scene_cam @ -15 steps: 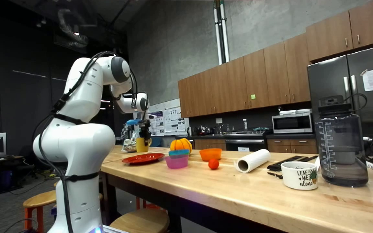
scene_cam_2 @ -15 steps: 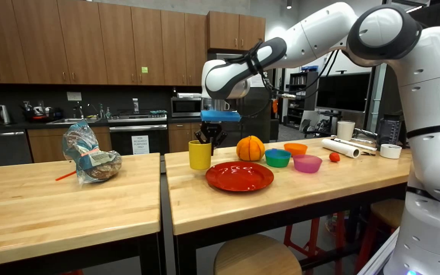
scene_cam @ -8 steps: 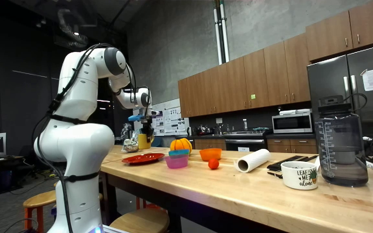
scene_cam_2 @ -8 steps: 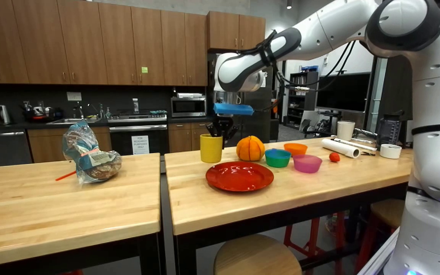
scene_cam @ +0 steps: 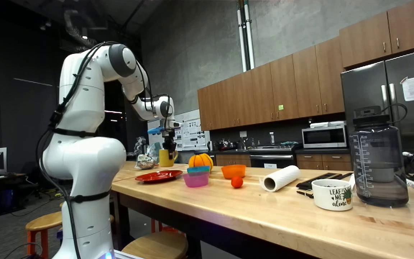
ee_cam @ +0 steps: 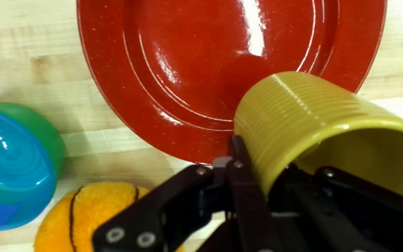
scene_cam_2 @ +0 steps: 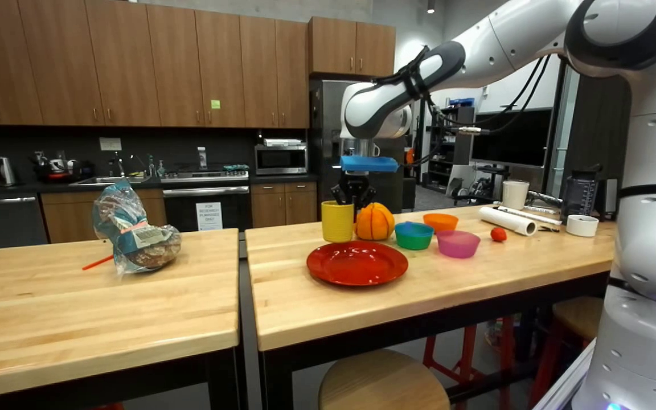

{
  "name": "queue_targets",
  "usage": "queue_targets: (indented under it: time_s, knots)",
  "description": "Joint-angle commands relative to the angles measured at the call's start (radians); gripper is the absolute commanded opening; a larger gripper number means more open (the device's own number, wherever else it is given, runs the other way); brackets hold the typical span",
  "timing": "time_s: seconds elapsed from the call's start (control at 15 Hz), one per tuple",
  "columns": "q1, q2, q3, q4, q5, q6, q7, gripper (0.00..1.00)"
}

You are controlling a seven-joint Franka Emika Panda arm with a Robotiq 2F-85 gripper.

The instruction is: Pick up the yellow mug and put it on the table in between the orange bowl and the kitchen paper

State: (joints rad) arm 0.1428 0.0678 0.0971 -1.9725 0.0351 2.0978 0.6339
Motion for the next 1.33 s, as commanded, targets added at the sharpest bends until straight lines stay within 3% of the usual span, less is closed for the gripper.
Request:
queue_targets:
  time_s: [0.0, 1.27]
  knots:
    - [-0.029, -0.079, -0.017, -0.072, 0.025, 0.016, -0.017, 0.03]
    - [-0.184, -0.293, -0.120, -0.264, 0.038, 0.000, -0.094, 0.03]
